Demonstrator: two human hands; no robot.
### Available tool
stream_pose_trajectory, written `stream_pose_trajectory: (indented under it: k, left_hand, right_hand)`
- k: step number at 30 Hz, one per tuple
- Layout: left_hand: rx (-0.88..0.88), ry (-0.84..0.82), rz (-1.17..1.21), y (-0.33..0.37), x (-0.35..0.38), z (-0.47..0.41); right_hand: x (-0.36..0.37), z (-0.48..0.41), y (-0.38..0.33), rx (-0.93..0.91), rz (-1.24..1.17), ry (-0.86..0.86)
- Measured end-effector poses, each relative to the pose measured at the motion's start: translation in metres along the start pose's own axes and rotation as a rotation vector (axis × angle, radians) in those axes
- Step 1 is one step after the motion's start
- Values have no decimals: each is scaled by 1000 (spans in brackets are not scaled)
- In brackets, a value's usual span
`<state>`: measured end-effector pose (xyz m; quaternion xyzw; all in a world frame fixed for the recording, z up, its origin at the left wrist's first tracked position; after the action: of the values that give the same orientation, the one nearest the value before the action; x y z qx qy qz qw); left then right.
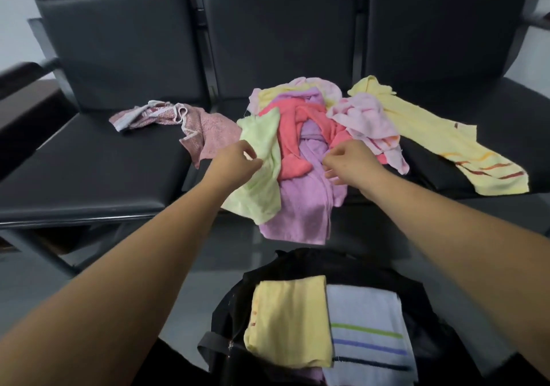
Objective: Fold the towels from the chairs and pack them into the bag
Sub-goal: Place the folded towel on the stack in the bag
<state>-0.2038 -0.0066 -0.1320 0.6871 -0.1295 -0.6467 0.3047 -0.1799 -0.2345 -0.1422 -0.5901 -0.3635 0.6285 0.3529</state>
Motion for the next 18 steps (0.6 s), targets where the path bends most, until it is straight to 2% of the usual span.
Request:
stream_pose_trajectory:
  k: [3,6,10,12,14,16,18]
  left_hand:
    - [-122,55,-32,-21,10,-18]
    - [-248,-38,-24,-42,19,-30]
    - [-183,-15,45,-53,22,-40]
    - [-153,-68,374,-49,21,-42]
    - [-123,-208,764,-39,17,-38]
    - [-100,-309,951,-32,12,-32]
    - [-82,-305,1051,-29,9,-30]
  right_hand:
    - [10,-15,-10,-45,29,-10]
    - [35,-26,-19,-91,19,-47]
    - [74,-27,-21,-56,-89,-152]
    - [88,-26,-20,13,-175,-180]
    - [96,-30,-19,90,-320,-166]
    - [96,-33,-24,118,-470,-131]
    - [88,-36,-31,95,-563,-69]
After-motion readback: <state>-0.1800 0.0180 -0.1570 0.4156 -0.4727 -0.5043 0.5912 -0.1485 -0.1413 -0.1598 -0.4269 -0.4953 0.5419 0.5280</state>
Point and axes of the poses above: each hand's wrist, its own z-axis away from the middle knuckle, its own x-axis out of the palm, y = z × x, the point moved 1 cm from there along -z, towards the middle knuckle, and after that the axes turned 5 degrees about -x, right-handed, at the moved point
